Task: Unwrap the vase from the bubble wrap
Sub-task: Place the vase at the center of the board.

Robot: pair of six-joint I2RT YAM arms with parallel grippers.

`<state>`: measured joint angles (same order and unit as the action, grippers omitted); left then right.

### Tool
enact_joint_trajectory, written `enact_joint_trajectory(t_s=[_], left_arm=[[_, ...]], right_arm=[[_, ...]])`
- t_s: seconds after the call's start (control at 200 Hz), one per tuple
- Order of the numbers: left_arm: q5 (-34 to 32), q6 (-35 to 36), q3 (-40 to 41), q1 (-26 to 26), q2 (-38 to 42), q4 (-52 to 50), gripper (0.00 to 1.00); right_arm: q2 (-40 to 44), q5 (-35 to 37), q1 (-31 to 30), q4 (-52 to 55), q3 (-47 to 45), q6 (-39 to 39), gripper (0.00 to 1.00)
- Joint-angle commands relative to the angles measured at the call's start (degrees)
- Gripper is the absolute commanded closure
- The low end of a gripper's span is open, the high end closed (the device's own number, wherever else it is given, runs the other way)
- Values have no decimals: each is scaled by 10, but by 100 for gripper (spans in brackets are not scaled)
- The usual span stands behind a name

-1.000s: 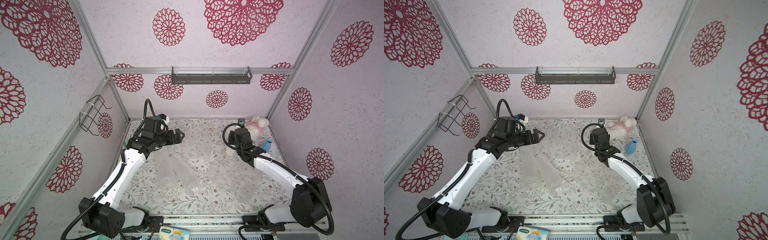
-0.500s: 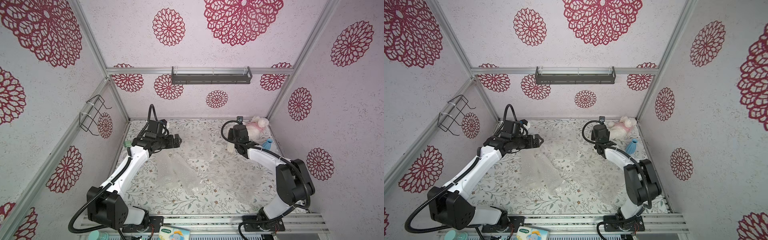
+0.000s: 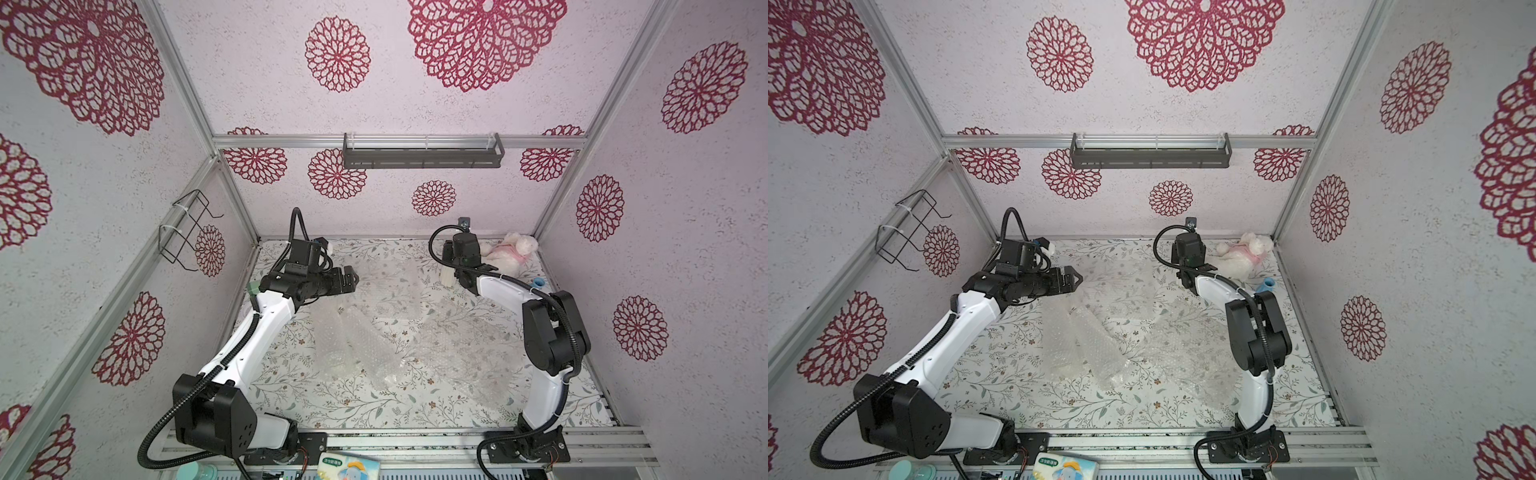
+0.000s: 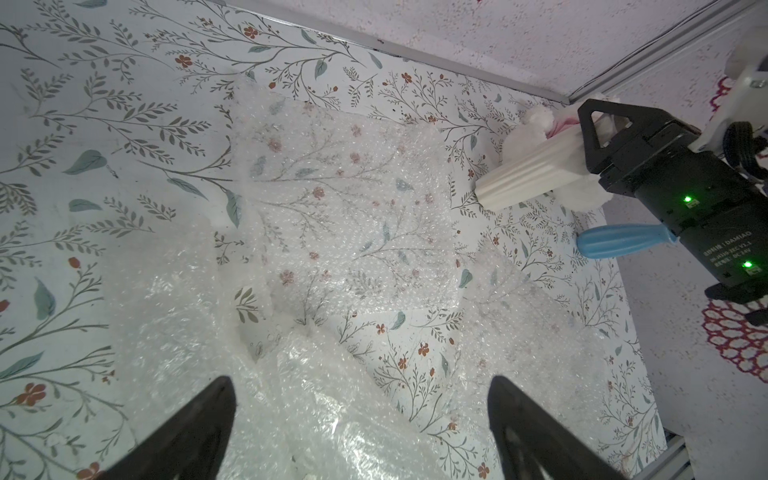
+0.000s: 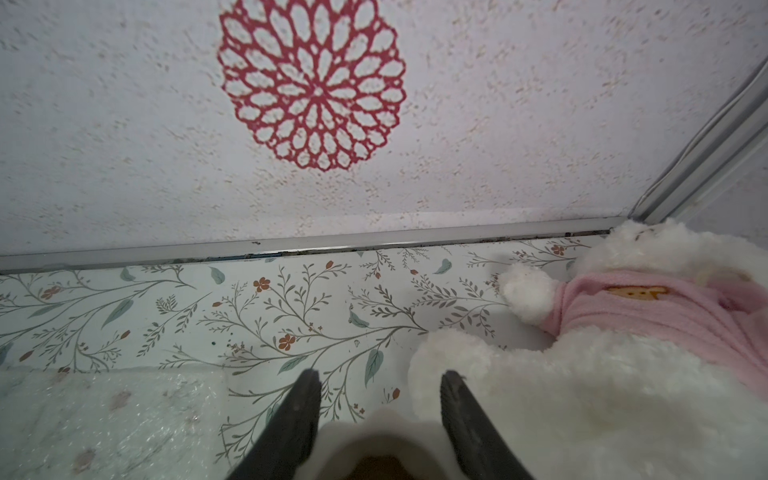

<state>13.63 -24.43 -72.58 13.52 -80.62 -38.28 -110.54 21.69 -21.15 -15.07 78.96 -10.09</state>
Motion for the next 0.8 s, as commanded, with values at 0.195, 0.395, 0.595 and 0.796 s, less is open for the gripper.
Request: enact_joint_trajectory(t_s=[0.195,0.395,0.595,0.796], left_arm=[[11,2,4,-10,6,15,3],[14,0,5,-12,8,18,3],[13,0,7,-13,10,19,3],[8,-4,8,-20,6,18,3]], right_arm=[[16,-9,3,-43,18,2,58],[33,-17,-1,-42,14,11,33],[49,-17,-6,-12,41,20,25],[109,-2,-21,19,44,33,21]])
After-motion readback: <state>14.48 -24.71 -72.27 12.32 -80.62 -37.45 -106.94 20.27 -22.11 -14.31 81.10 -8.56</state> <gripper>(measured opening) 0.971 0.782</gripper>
